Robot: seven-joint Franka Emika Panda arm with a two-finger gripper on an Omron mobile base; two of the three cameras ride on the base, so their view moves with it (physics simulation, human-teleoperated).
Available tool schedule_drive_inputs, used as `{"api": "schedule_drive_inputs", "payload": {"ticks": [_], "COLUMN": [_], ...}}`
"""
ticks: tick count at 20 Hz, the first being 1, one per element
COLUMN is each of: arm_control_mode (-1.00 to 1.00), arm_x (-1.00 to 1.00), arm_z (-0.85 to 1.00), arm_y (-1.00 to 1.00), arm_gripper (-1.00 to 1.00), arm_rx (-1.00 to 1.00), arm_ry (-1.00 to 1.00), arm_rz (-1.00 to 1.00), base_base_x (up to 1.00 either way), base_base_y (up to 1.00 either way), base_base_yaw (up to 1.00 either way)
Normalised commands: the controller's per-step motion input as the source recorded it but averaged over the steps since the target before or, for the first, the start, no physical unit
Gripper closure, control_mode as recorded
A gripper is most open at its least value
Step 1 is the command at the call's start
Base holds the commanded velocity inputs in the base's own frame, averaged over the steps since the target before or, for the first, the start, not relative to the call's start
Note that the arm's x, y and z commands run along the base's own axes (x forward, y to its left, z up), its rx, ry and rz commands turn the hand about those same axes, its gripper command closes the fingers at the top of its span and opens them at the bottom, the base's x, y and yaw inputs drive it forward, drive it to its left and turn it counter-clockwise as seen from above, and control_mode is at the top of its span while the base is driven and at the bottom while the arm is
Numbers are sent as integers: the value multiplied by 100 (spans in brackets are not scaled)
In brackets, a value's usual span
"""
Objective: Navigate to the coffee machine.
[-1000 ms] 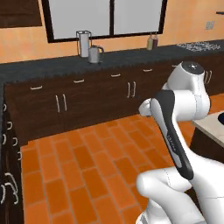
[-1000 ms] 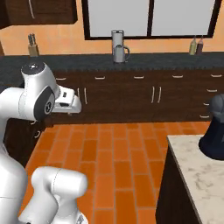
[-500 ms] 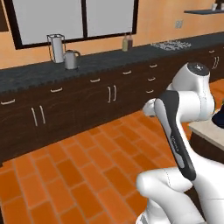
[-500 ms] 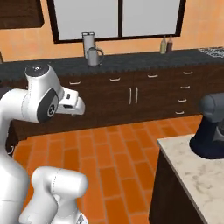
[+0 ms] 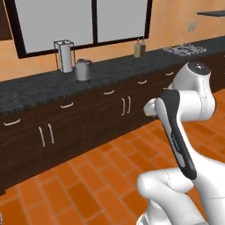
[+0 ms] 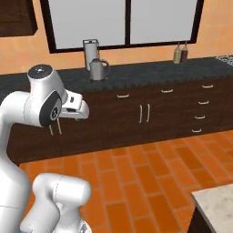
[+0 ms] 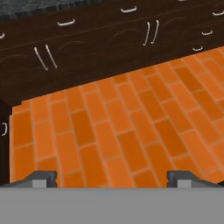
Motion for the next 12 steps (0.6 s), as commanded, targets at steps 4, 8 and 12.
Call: {"api": "schedule_drive_inputs", "payload": {"ticks": [4,8,12], "arm_control_mode": [100,100,100], "arm_x": [0,0,0], "arm_z": [0,0,0], "arm_y": [0,0,0], "arm_gripper": [-100,-100,-100], "arm_rx": [0,0,0], "arm_ry": [0,0,0], "arm_rz": [0,0,0], "base_base_x": [100,100,100], "base_base_y": [28,24,20], "base_base_yaw": [0,-3,-8]}}
